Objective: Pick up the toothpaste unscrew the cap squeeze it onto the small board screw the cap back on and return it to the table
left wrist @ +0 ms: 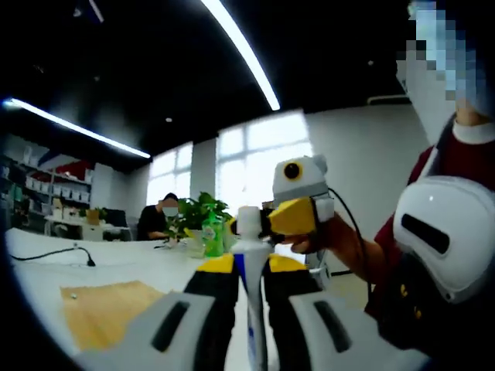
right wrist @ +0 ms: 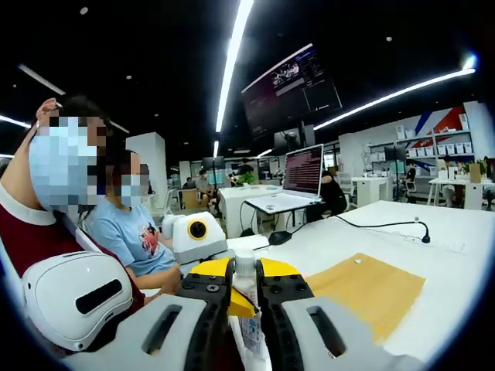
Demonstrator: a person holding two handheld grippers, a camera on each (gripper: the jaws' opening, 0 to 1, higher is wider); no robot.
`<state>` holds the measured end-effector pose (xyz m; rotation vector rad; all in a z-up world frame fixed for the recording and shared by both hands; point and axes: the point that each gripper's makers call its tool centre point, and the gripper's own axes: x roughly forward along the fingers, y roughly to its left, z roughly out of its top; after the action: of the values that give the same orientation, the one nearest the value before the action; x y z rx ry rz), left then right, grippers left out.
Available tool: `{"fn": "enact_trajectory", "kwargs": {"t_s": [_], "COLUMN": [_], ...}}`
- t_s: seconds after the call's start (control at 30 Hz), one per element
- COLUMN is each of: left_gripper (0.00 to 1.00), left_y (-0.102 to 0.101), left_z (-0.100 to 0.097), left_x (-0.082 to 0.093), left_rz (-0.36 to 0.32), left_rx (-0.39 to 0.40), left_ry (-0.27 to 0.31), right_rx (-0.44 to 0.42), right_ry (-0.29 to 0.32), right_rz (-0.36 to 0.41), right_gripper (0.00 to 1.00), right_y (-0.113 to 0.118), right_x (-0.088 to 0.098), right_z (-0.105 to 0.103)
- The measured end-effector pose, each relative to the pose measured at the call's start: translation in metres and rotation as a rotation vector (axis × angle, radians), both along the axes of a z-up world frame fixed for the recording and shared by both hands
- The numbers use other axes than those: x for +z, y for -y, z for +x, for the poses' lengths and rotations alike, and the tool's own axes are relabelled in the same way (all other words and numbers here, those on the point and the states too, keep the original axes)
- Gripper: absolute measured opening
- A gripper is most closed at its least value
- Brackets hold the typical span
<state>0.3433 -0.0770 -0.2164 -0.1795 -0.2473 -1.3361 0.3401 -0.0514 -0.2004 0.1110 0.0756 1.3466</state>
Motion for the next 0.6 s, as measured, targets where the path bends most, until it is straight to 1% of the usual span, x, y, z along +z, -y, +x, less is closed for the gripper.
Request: {"fn": "enact_trajectory", "kwargs": {"t_s": [0.03,0.07,0.17,0.23,0.3,0.33,0.37,0.4,0.47,0.5,0.6], "left_gripper": [0.12,0.12,0.12,0.12,0.12,0.12,0.12,0.12,0.12,0.12,0.12], "left_y": [-0.001,-0.002,-0.002,-0.001,-0.001,-0.001,-0.001,-0.001,-0.001,-0.001,0.000], "left_z": [-0.002,-0.002,-0.005,-0.008,-0.016,-0.017,-0.023,-0.027,-0.029,-0.035,-0.044], "left_x": [0.001,0.002,0.002,0.002,0.004,0.007,0.010,0.011,0.016,0.017,0.017], "left_rz": [-0.009,-0.011,-0.009,0.006,-0.002,-0.009,-0.023,-0.031,-0.054,-0.061,-0.073], "left_rx": [-0.018,-0.022,-0.027,-0.038,-0.100,-0.113,-0.154,-0.189,-0.210,-0.247,-0.319], "left_ry": [-0.007,-0.011,-0.002,0.008,-0.005,-0.006,-0.015,-0.029,-0.030,-0.040,-0.066], "right_rx": [0.036,0.076,0.154,0.185,0.241,0.277,0.311,0.324,0.354,0.364,0.400], "right_ry": [-0.018,-0.046,-0.099,-0.095,-0.101,-0.116,-0.121,-0.116,-0.102,-0.095,-0.091], "right_rz": [0.033,0.070,0.152,0.187,0.225,0.233,0.235,0.248,0.248,0.252,0.250], "right_gripper": [0.25,0.24,0.23,0.23,0.23,0.19,0.16,0.16,0.16,0.16,0.16], "right_y": [0.000,-0.001,-0.001,-0.002,-0.003,-0.004,-0.005,-0.007,-0.009,-0.010,-0.014], "right_x": [0.002,0.004,0.009,0.012,0.017,0.018,0.019,0.022,0.025,0.026,0.028], "right_z": [-0.003,-0.006,-0.011,-0.011,-0.015,-0.019,-0.023,-0.024,-0.029,-0.031,-0.037]}}
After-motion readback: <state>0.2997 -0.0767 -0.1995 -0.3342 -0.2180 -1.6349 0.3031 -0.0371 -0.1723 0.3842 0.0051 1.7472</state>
